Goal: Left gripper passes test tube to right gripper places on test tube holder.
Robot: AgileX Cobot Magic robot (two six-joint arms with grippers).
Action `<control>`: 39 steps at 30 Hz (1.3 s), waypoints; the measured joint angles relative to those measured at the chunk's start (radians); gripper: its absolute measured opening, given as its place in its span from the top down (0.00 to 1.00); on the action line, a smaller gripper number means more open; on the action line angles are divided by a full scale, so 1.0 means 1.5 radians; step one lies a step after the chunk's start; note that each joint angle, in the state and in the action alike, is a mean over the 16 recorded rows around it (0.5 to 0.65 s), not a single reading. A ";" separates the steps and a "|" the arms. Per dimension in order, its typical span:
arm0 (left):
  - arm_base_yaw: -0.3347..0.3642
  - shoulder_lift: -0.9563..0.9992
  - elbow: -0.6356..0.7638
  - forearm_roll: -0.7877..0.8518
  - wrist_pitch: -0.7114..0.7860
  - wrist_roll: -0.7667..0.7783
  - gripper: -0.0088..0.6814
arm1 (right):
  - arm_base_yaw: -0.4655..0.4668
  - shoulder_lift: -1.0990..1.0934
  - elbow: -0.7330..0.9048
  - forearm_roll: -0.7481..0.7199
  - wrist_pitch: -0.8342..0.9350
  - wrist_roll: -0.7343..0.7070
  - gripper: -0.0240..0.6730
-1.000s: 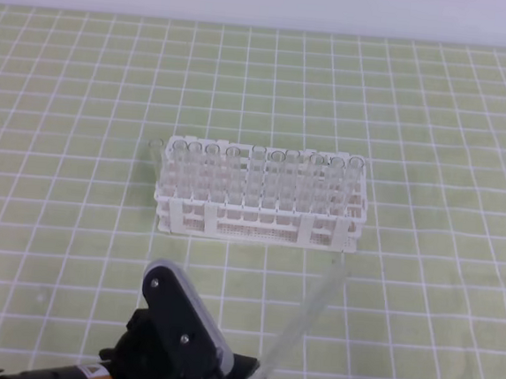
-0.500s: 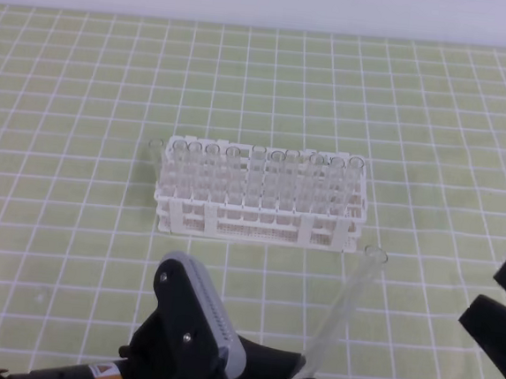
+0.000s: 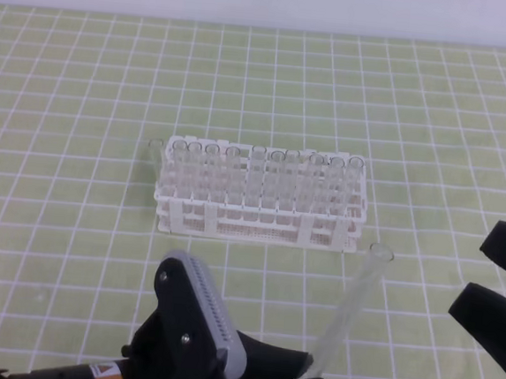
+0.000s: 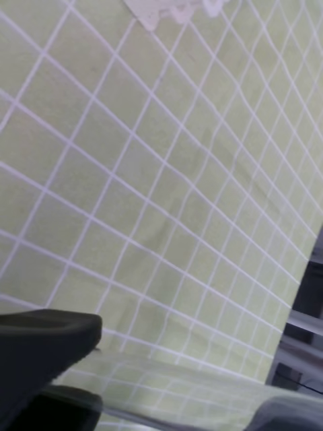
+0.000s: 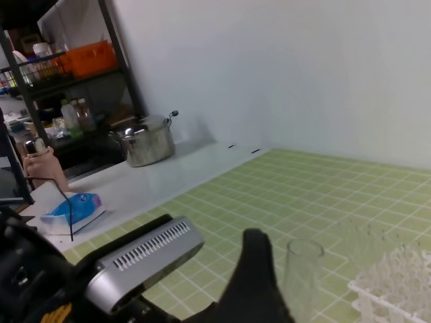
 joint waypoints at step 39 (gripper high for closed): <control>0.000 0.000 0.000 0.000 -0.015 0.002 0.83 | 0.019 0.125 -0.056 0.000 0.104 -0.078 0.21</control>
